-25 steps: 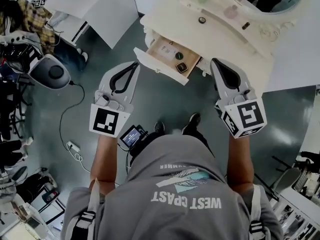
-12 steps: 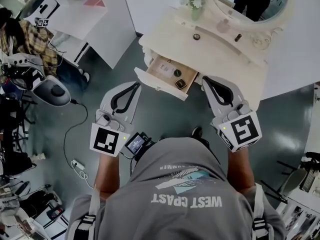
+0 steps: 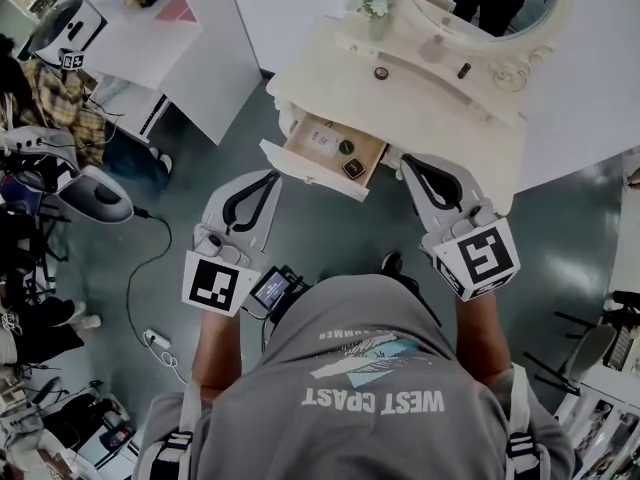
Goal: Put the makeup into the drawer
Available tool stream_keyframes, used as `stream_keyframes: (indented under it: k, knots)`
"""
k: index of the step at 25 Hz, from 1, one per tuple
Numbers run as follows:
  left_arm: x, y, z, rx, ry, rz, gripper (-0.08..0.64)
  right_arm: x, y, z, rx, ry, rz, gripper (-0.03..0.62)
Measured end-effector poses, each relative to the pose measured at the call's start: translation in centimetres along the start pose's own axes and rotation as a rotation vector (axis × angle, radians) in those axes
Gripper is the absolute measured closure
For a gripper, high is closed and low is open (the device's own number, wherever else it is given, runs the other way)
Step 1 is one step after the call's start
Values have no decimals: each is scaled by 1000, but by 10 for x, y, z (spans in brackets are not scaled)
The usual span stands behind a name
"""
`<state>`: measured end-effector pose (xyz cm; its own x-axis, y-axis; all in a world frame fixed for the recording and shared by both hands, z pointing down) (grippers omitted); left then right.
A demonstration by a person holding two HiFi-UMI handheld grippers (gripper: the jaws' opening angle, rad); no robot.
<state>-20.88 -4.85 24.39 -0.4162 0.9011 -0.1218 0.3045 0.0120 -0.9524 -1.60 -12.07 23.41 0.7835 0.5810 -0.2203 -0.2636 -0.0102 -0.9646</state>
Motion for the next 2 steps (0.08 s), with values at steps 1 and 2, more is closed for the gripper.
stream_keyframes:
  k: [1, 2]
  knots:
    - [0, 0, 0, 3, -2, 2, 558, 0, -1, 0, -2, -1, 5, 592]
    - [0, -1, 0, 6, -4, 4, 557, 0, -1, 0, -4, -1, 9, 592]
Point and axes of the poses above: the fingertips, and each gripper's own axes: x backward along the fingers, z to its left, y out of its top, the point moved 3 cm from there along x, backward along the fingers
